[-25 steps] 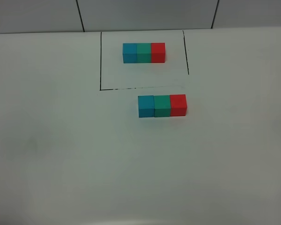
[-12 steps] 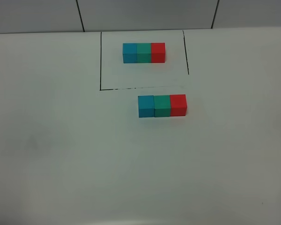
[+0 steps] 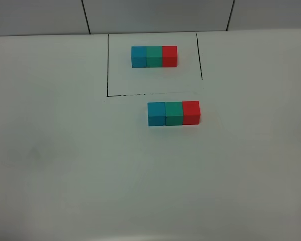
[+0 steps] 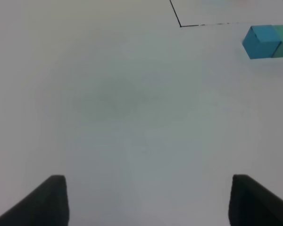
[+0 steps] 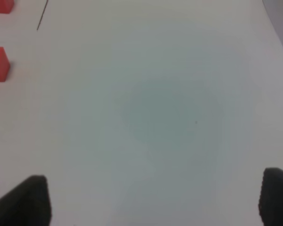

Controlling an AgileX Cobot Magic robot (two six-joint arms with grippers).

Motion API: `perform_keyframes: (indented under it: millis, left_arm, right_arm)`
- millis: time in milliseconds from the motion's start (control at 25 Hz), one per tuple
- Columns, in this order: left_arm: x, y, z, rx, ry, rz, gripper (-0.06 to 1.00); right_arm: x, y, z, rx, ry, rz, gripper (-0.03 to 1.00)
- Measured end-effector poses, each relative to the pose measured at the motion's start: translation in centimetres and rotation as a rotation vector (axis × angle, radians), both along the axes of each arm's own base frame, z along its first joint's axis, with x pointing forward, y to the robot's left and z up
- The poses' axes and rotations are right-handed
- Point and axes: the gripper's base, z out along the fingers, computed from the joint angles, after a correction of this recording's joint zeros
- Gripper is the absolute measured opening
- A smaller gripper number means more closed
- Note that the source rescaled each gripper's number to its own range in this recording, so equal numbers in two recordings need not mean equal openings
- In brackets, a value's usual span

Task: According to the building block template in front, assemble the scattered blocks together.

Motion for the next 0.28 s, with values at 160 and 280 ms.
perform_keyframes:
  millis: [160,280]
  left_arm:
    - [0.0,0.0,0.0,0.0,0.0,0.0,0.65]
    - [0.0,0.0,0.0,0.0,0.0,0.0,0.65]
  right_arm:
    - [0.0,0.0,0.0,0.0,0.0,0.0,0.84]
    - [0.0,0.0,0.0,0.0,0.0,0.0,0.84]
